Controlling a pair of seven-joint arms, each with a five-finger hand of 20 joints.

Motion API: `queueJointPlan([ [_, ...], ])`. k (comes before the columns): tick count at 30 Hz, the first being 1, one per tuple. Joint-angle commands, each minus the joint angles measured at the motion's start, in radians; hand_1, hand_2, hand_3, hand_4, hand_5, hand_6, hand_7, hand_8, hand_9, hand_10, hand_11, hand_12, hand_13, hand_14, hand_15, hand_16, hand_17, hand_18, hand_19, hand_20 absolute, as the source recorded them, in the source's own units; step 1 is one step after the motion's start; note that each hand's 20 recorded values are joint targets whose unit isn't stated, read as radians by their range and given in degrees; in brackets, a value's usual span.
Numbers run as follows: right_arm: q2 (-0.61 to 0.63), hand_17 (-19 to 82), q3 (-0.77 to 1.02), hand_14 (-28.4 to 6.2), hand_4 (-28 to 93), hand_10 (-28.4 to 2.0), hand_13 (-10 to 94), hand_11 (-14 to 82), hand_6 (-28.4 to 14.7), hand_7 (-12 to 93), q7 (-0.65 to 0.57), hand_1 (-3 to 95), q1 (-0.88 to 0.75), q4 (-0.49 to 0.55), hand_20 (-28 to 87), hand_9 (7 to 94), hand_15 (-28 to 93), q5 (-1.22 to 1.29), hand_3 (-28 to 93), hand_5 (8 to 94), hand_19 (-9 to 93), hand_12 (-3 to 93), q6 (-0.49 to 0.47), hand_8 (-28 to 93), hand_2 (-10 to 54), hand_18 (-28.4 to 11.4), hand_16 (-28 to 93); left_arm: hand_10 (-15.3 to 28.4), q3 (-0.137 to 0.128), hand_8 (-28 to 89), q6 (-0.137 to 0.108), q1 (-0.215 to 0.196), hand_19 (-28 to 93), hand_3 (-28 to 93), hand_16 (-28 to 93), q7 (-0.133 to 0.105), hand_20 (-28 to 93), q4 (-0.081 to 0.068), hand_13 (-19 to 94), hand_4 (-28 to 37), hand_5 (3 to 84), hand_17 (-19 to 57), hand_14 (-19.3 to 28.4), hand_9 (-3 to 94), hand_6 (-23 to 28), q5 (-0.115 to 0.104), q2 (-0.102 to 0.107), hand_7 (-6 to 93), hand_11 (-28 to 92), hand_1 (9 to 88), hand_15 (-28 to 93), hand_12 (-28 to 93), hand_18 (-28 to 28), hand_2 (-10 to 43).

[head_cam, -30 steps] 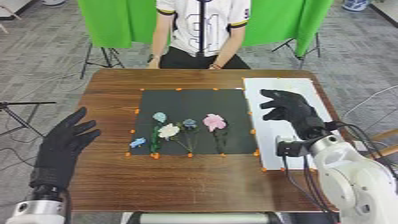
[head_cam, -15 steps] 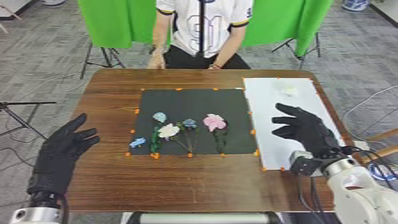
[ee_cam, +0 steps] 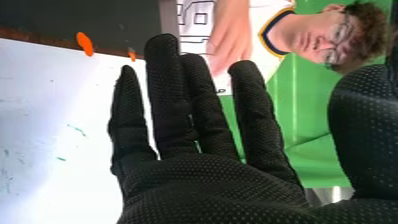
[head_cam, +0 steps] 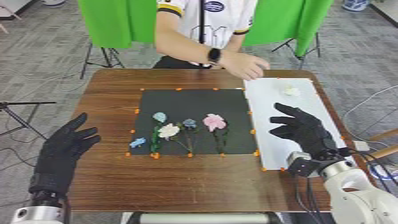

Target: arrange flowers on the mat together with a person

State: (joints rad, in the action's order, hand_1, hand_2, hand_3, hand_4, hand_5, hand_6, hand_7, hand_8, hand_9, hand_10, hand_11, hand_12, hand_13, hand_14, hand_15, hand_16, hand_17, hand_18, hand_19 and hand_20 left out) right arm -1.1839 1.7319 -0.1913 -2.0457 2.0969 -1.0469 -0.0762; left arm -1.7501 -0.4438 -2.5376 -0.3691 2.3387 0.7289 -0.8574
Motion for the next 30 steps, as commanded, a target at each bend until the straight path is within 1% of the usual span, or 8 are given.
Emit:
queueJointPlan([
  [1, 0.006, 8, -0.016, -19.7, -25, -18.4, 40, 18.2, -0.7, 13, 0.009, 21.2, 0.015, -0.008, 21, 46.5, 60, 0.025, 74, 44.9, 55, 16.6, 0.002, -11, 4.3, -23.0, 10, 19.1, 0.016, -11, 0.011, 0.015, 50, 78, -12, 0.027, 13, -0.006, 21, -28.3, 33.1, -9.5, 25.3, 31.7, 6.9, 0.011, -0.011, 16.5, 34, 18.5, 62, 10, 21.2, 6.5],
  [5, 0.014, 8, -0.025, -19.8, -25, -18.6, 40, 18.5, -0.7, 14, 0.012, 21.3, 0.026, -0.013, 21, 46.6, 60, 0.02, 74, 45.0, 55, 16.6, -0.002, -11, 4.5, -22.9, 10, 19.1, 0.013, -11, 0.007, 0.018, 50, 78, -12, 0.016, 13, -0.007, 21, -28.3, 33.1, -9.4, 25.4, 31.6, 7.0, 0.008, -0.005, 16.6, 34, 18.5, 62, 10, 21.2, 6.6],
  [10, 0.024, 8, -0.03, -19.7, -25, -18.5, 40, 18.5, -0.7, 14, 0.02, 21.4, 0.029, -0.017, 21, 46.7, 60, 0.04, 74, 45.0, 55, 16.4, 0.006, -11, 4.6, -22.7, 10, 19.2, 0.019, -11, 0.005, 0.026, 50, 78, -12, 0.014, 13, -0.01, 22, -28.3, 33.2, -9.5, 25.3, 31.7, 7.1, 0.006, -0.004, 16.7, 34, 18.5, 62, 10, 21.3, 6.6],
  [14, 0.027, 8, -0.034, -19.7, -25, -18.5, 40, 18.7, -0.6, 14, 0.015, 21.5, 0.032, -0.018, 21, 46.8, 60, 0.032, 74, 44.9, 55, 16.4, -0.009, -11, 4.7, -22.6, 9, 19.2, 0.017, -11, 0.011, 0.021, 50, 78, -12, 0.017, 13, -0.009, 22, -28.3, 33.2, -9.5, 25.4, 31.7, 7.1, 0.007, -0.001, 16.6, 35, 18.5, 62, 10, 21.3, 6.6],
  [21, 0.025, 8, -0.036, -19.6, -25, -18.5, 40, 18.8, -0.7, 14, 0.01, 21.5, 0.034, -0.019, 21, 46.8, 60, 0.023, 74, 44.9, 55, 16.4, -0.016, -11, 4.8, -22.5, 9, 19.2, 0.025, -11, 0.005, 0.026, 50, 78, -12, 0.014, 13, -0.01, 22, -28.3, 33.2, -9.5, 25.4, 31.7, 7.2, 0.006, 0.004, 16.5, 35, 18.5, 62, 10, 21.3, 6.6],
  [28, 0.026, 8, -0.036, -19.7, -25, -18.5, 40, 18.9, -0.7, 14, 0.012, 21.4, 0.034, -0.019, 21, 46.9, 60, 0.022, 74, 45.0, 55, 16.4, -0.022, -11, 4.9, -22.2, 9, 19.1, 0.016, -11, 0.008, 0.026, 50, 78, -13, 0.023, 13, -0.01, 22, -28.3, 32.9, -9.5, 25.4, 31.7, 7.0, 0.01, 0.009, 16.7, 35, 18.7, 62, 10, 21.2, 6.6],
  [29, 0.027, 8, -0.039, -19.7, -25, -18.5, 40, 18.9, -0.7, 14, 0.013, 21.3, 0.033, -0.019, 21, 46.9, 61, 0.021, 74, 45.0, 55, 16.4, -0.018, -11, 4.9, -22.1, 9, 19.1, 0.017, -11, 0.004, 0.023, 50, 78, -13, 0.016, 13, -0.01, 22, -28.3, 32.9, -9.4, 25.4, 31.7, 7.0, 0.0, 0.019, 16.7, 35, 18.7, 62, 10, 21.2, 6.6],
  [30, 0.027, 7, -0.04, -19.7, -25, -18.5, 40, 18.9, -0.7, 14, 0.013, 21.3, 0.033, -0.02, 21, 46.9, 60, 0.023, 74, 45.0, 55, 16.4, -0.018, -11, 4.9, -22.1, 9, 19.1, 0.018, -11, 0.005, 0.025, 50, 78, -13, 0.02, 13, -0.01, 22, -28.3, 32.9, -9.5, 25.4, 31.7, 7.0, 0.002, 0.017, 16.7, 35, 18.6, 62, 10, 21.2, 6.6],
])
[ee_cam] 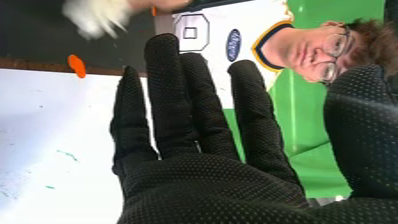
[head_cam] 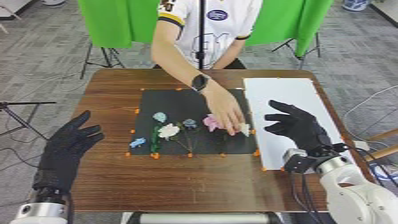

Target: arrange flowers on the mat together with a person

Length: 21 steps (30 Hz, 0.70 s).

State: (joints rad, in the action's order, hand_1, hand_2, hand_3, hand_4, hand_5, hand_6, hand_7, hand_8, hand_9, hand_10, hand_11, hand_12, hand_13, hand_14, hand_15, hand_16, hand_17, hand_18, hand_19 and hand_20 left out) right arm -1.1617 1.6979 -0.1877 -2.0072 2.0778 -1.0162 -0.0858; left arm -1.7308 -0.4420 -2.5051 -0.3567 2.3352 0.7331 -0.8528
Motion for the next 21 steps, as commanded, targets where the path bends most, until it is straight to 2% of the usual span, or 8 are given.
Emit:
queueJointPlan([
  [1, 0.004, 7, -0.005, -19.6, -25, -18.5, 40, 18.9, -0.6, 14, 0.008, 21.3, -0.006, -0.001, 21, 46.9, 61, -0.004, 74, 45.0, 55, 16.4, -0.012, -11, 5.0, -22.0, 9, 19.1, 0.005, -11, -0.005, -0.01, 50, 78, -13, -0.006, 13, -0.007, 22, -28.3, 32.9, -9.5, 25.4, 31.7, 7.0, -0.005, 0.018, 16.7, 35, 18.6, 62, 10, 21.2, 6.6],
  [2, 0.004, 7, -0.007, -19.6, -25, -18.6, 40, 18.9, -0.6, 14, 0.008, 21.3, -0.002, -0.002, 21, 47.0, 61, -0.005, 74, 45.0, 55, 16.4, -0.014, -11, 5.0, -22.1, 9, 19.1, 0.009, -11, -0.01, -0.012, 50, 78, -13, -0.014, 13, -0.007, 22, -28.3, 32.8, -9.5, 25.4, 31.7, 7.0, -0.009, 0.02, 16.7, 35, 18.6, 62, 10, 21.2, 6.6],
  [6, -0.003, 7, -0.004, -19.7, -25, -18.6, 40, 18.9, -0.6, 14, 0.009, 21.2, -0.001, -0.003, 21, 47.0, 61, -0.006, 74, 44.9, 55, 16.4, -0.021, -11, 5.0, -22.1, 9, 19.2, 0.012, -11, -0.009, -0.009, 50, 78, -13, -0.014, 13, -0.008, 22, -28.3, 32.9, -9.5, 25.4, 31.8, 7.0, -0.009, 0.02, 16.7, 35, 18.7, 62, 10, 21.2, 6.6],
  [19, -0.011, 7, 0.006, -19.7, -25, -18.5, 40, 18.8, -0.6, 14, -0.003, 21.1, -0.015, 0.007, 21, 47.0, 61, 0.001, 74, 45.0, 55, 16.3, -0.015, -11, 5.1, -22.0, 9, 19.2, -0.004, -11, -0.005, -0.018, 50, 78, -13, 0.013, 13, 0.001, 22, -28.3, 32.8, -9.5, 25.4, 31.8, 7.0, 0.002, -0.001, 16.8, 35, 18.7, 63, 10, 21.2, 6.7],
  [21, -0.012, 7, 0.004, -19.7, -25, -18.5, 40, 18.8, -0.6, 14, -0.009, 21.1, -0.012, 0.007, 21, 47.0, 61, -0.004, 74, 45.1, 55, 16.3, -0.018, -11, 5.1, -22.0, 9, 19.2, -0.006, -11, -0.008, -0.023, 50, 78, -13, 0.011, 13, 0.003, 22, -28.3, 32.7, -9.5, 25.4, 31.9, 7.0, 0.001, -0.005, 16.7, 35, 18.7, 63, 10, 21.2, 6.7],
])
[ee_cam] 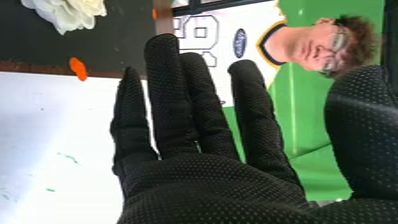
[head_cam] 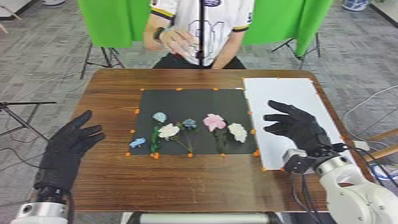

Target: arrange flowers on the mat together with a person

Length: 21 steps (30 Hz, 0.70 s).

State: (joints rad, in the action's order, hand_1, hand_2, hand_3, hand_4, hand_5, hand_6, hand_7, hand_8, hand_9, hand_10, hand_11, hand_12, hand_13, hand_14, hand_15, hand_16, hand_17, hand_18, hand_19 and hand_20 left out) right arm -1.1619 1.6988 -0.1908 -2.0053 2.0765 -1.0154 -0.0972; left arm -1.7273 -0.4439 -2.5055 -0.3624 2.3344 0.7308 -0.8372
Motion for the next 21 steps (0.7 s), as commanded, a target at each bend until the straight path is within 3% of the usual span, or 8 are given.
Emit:
queueJointPlan([
  [1, -0.01, 7, 0.003, -19.7, -25, -18.5, 40, 18.8, -0.6, 14, -0.003, 21.1, -0.016, 0.009, 21, 47.0, 61, -0.002, 74, 45.1, 55, 16.3, -0.002, -11, 5.1, -22.0, 9, 19.2, -0.011, -11, -0.002, -0.022, 50, 78, -13, 0.02, 13, 0.003, 22, -28.3, 32.7, -9.5, 25.4, 31.8, 7.0, 0.005, -0.022, 16.7, 35, 18.7, 63, 10, 21.2, 6.7],
  [10, -0.02, 7, 0.01, -19.7, -25, -18.5, 40, 18.8, -0.6, 14, -0.001, 21.0, -0.018, 0.01, 21, 47.4, 61, 0.006, 74, 45.1, 55, 16.3, -0.011, -11, 5.2, -21.9, 9, 19.2, -0.008, -11, -0.006, -0.028, 50, 78, -13, 0.008, 13, 0.002, 22, -28.3, 32.8, -9.5, 25.4, 32.0, 7.0, 0.002, -0.021, 16.7, 35, 18.8, 63, 10, 21.2, 6.8],
  [21, -0.022, 7, 0.009, -19.6, -25, -18.5, 40, 18.8, -0.6, 14, -0.007, 21.0, -0.015, 0.009, 21, 47.5, 61, 0.008, 74, 45.2, 55, 16.3, -0.014, -11, 5.3, -21.8, 9, 19.2, -0.018, -11, 0.001, -0.022, 51, 78, -13, 0.021, 13, 0.004, 22, -28.3, 32.7, -9.5, 25.5, 31.9, 7.0, 0.006, -0.027, 16.7, 35, 18.7, 62, 10, 21.3, 6.8],
])
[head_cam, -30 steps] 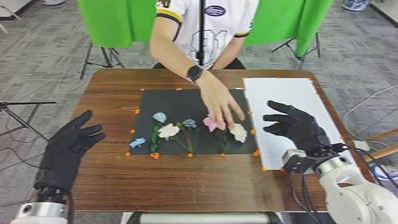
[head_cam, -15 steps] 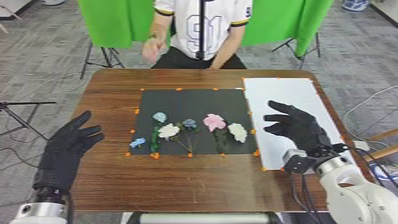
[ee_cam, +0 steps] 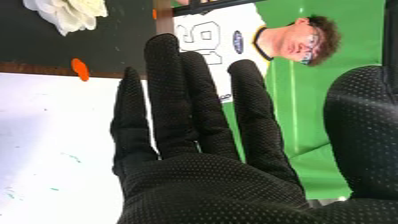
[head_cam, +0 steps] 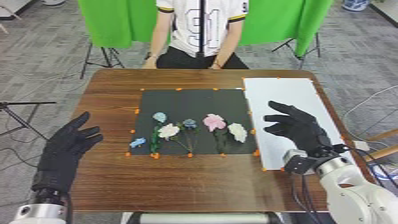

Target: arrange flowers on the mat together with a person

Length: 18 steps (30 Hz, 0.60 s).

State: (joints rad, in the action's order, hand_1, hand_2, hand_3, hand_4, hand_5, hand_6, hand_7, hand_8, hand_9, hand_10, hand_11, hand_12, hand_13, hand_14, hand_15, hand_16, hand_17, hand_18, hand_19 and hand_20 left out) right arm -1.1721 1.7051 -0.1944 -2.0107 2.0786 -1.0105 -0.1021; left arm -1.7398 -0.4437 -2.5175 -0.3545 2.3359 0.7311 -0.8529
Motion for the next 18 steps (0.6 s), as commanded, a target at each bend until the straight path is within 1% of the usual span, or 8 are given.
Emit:
queueJointPlan([
  [1, -0.011, 7, 0.003, -19.6, -25, -18.4, 40, 18.8, -0.6, 14, -0.002, 21.0, -0.013, 0.008, 21, 47.6, 61, 0.002, 74, 45.2, 55, 16.3, -0.006, -11, 5.3, -21.8, 9, 19.1, -0.004, -11, 0.001, -0.008, 51, 78, -13, 0.014, 13, 0.001, 22, -28.3, 32.7, -9.5, 25.5, 31.9, 7.0, 0.006, -0.01, 16.7, 35, 18.7, 62, 10, 21.3, 6.9],
  [3, -0.012, 7, 0.004, -19.7, -25, -18.4, 40, 18.8, -0.6, 14, -0.001, 21.0, -0.014, 0.008, 21, 47.6, 61, 0.004, 74, 45.2, 55, 16.3, -0.007, -11, 5.3, -21.8, 9, 19.1, -0.002, -11, -0.006, -0.012, 51, 78, -13, 0.003, 14, 0.002, 22, -28.3, 32.7, -9.5, 25.5, 31.9, 7.1, -0.003, 0.0, 16.7, 35, 18.7, 63, 10, 21.4, 6.9],
  [4, -0.012, 7, 0.005, -19.7, -25, -18.4, 40, 18.8, -0.6, 14, 0.0, 21.0, -0.015, 0.009, 21, 47.6, 61, 0.005, 74, 45.3, 55, 16.3, -0.008, -11, 5.3, -21.8, 9, 19.1, -0.002, -11, -0.005, -0.014, 51, 78, -13, 0.001, 14, 0.002, 22, -28.3, 32.7, -9.5, 25.5, 31.9, 7.1, -0.003, 0.001, 16.7, 35, 18.7, 63, 10, 21.4, 6.9],
  [5, -0.011, 7, 0.003, -19.7, -25, -18.4, 40, 18.8, -0.6, 14, -0.001, 21.0, -0.014, 0.009, 21, 47.6, 61, 0.003, 75, 45.3, 55, 16.3, -0.006, -11, 5.3, -21.8, 9, 19.1, -0.004, -11, -0.004, -0.015, 51, 78, -13, 0.003, 14, 0.003, 22, -28.3, 32.8, -9.5, 25.5, 31.9, 7.1, -0.002, -0.001, 16.6, 35, 18.7, 63, 10, 21.5, 6.9],
  [8, -0.011, 7, 0.003, -19.7, -25, -18.4, 40, 18.9, -0.6, 14, -0.001, 21.0, -0.014, 0.008, 21, 47.6, 61, 0.004, 75, 45.2, 55, 16.3, -0.007, -11, 5.4, -21.8, 9, 19.2, 0.0, -11, -0.018, -0.021, 52, 78, -13, -0.016, 14, 0.002, 22, -28.3, 32.7, -9.3, 25.6, 31.9, 7.0, -0.021, 0.019, 16.7, 35, 18.7, 63, 10, 21.6, 6.9],
  [11, -0.012, 7, 0.003, -19.7, -25, -18.4, 40, 18.9, -0.6, 14, -0.001, 21.0, -0.017, 0.008, 21, 47.7, 61, 0.004, 75, 45.2, 55, 16.3, -0.007, -11, 5.4, -21.7, 9, 19.2, 0.0, -11, -0.015, -0.018, 52, 78, -13, -0.01, 14, 0.002, 22, -28.3, 32.7, -8.9, 25.6, 31.9, 7.0, -0.015, 0.014, 16.7, 35, 18.7, 63, 10, 21.7, 6.9],
  [16, -0.011, 7, -0.002, -19.7, -25, -18.4, 40, 18.9, -0.6, 14, -0.002, 21.0, -0.011, 0.005, 21, 47.7, 61, 0.004, 74, 45.3, 55, 16.3, -0.008, -11, 5.5, -21.6, 9, 19.2, 0.001, -11, -0.01, -0.011, 53, 78, -13, -0.006, 15, -0.001, 22, -28.3, 32.7, -8.7, 25.6, 31.9, 7.0, -0.011, 0.01, 16.6, 35, 18.6, 63, 10, 21.8, 6.9],
  [18, -0.01, 7, -0.004, -19.7, -25, -18.4, 40, 18.9, -0.6, 14, -0.004, 21.0, -0.011, 0.006, 21, 47.7, 61, 0.002, 75, 45.3, 55, 16.3, -0.007, -11, 5.5, -21.7, 9, 19.2, -0.001, -11, -0.009, -0.011, 53, 78, -13, 0.001, 15, 0.0, 22, -28.3, 32.7, -8.7, 25.6, 31.9, 7.0, -0.008, 0.008, 16.6, 35, 18.6, 63, 10, 21.8, 6.9],
])
